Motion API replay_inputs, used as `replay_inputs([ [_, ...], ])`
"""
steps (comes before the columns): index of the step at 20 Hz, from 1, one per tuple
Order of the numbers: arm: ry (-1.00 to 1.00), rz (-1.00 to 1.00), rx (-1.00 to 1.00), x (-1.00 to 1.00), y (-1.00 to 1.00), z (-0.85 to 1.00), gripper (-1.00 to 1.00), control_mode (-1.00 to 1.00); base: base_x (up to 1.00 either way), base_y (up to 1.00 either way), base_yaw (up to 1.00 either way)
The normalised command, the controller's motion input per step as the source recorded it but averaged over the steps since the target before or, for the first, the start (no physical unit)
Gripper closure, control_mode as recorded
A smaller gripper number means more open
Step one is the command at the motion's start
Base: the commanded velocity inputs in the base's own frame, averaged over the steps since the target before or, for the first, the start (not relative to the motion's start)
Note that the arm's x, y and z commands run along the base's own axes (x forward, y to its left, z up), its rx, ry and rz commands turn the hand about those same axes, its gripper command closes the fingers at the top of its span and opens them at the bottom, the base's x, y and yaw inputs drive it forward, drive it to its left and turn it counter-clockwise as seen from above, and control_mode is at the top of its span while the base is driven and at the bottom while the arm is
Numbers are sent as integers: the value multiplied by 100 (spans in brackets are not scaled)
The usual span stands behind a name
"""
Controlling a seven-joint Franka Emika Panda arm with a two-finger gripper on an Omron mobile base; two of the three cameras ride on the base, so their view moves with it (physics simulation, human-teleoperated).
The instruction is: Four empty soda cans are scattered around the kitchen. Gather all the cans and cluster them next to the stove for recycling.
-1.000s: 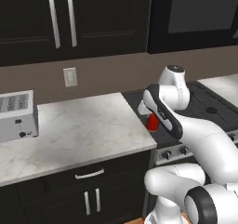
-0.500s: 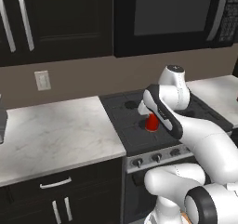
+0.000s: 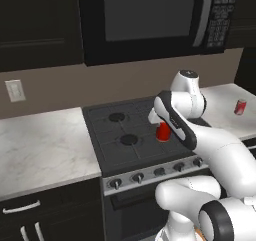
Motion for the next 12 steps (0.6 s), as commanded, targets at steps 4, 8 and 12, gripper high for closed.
replay_inputs([
  [4,0,0,0,0,0,0,100,100,23,-59,0],
  [8,0,0,0,0,0,0,100,100,24,-59,0],
  [12,0,0,0,0,0,0,100,100,24,-59,0],
])
